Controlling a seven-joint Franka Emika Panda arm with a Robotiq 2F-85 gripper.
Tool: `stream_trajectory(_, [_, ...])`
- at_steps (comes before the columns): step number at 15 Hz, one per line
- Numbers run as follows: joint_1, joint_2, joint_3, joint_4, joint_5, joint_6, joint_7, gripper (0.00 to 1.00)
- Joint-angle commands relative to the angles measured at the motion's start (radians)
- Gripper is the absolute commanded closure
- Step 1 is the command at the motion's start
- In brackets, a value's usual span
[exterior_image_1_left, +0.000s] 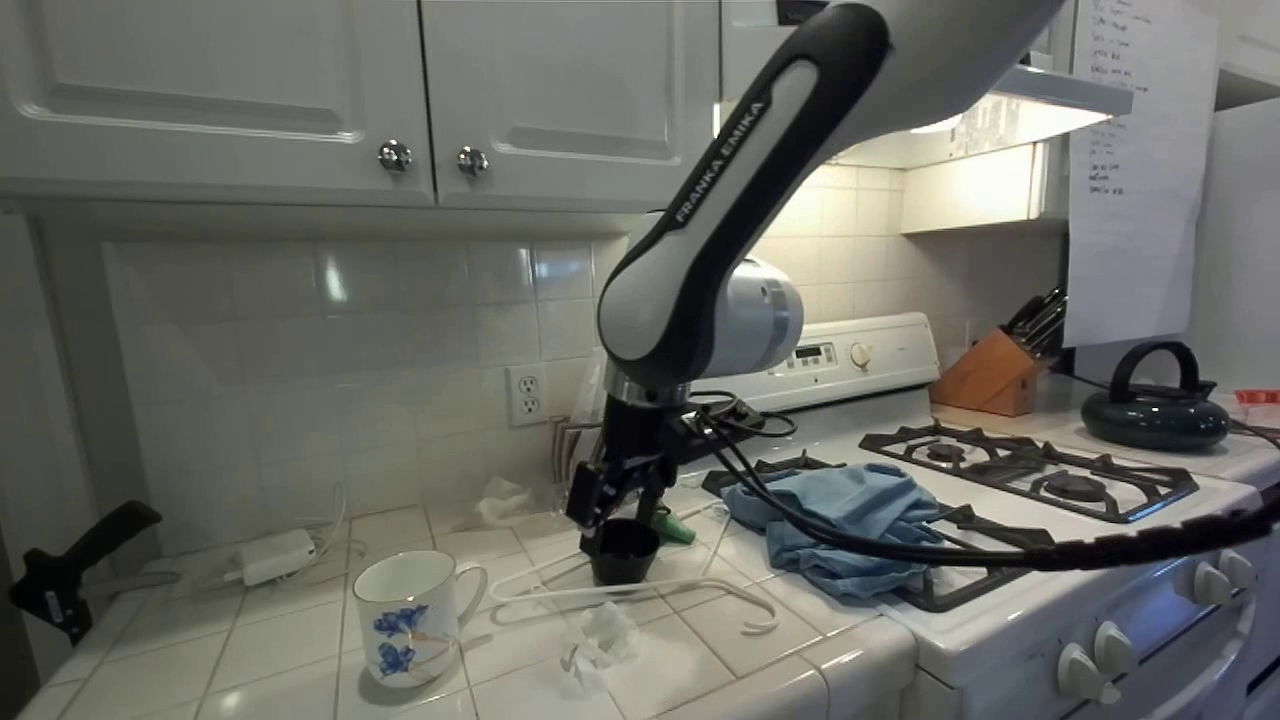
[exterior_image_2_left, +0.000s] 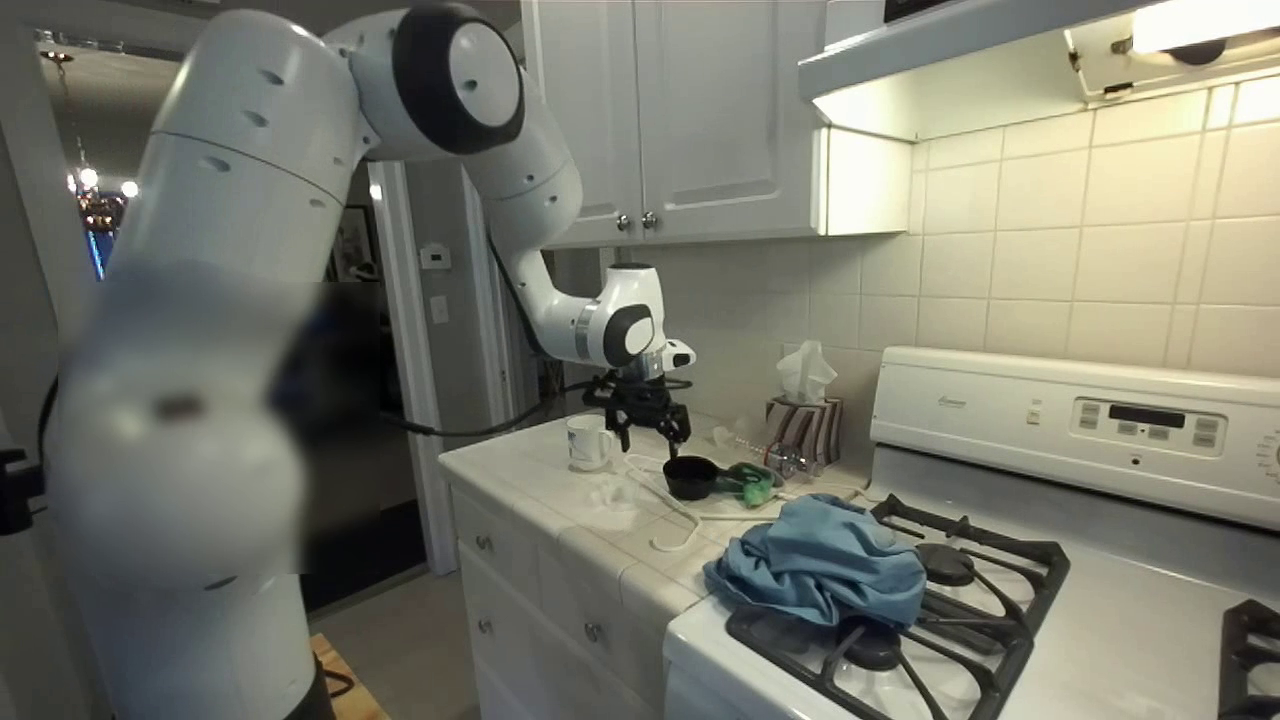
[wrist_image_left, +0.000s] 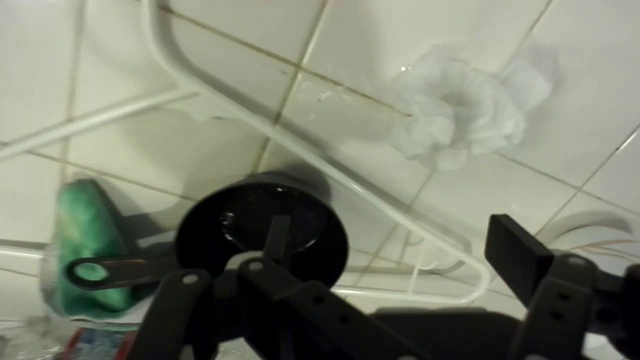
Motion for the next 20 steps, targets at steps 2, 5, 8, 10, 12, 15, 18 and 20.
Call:
stream_trajectory(2, [-0.054, 0.148, 0.073, 0.175, 0.078, -0.059, -0.216, 0.00])
stream_trajectory(5, [-0.064, 0.182, 0.069, 0.229, 0.071, -0.086, -0.252, 0.00])
stream_trajectory(8, [-0.070, 0.212, 0.068, 0.269, 0.074, -0.118, -0.269, 0.25])
stream_trajectory(10, [-0.071, 0.227, 0.067, 0.282, 0.075, -0.136, -0.274, 0.39])
stream_trajectory(12, [-0.068, 0.237, 0.065, 0.293, 0.073, -0.147, -0.274, 0.54])
stream_trajectory(15, [-0.066, 0.245, 0.062, 0.299, 0.071, -0.156, -0.270, 0.74])
stream_trajectory(18, [-0.058, 0.245, 0.054, 0.304, 0.062, -0.164, -0.260, 0.95])
stream_trajectory(20, [-0.037, 0.229, 0.028, 0.299, 0.040, -0.169, -0.228, 1.00])
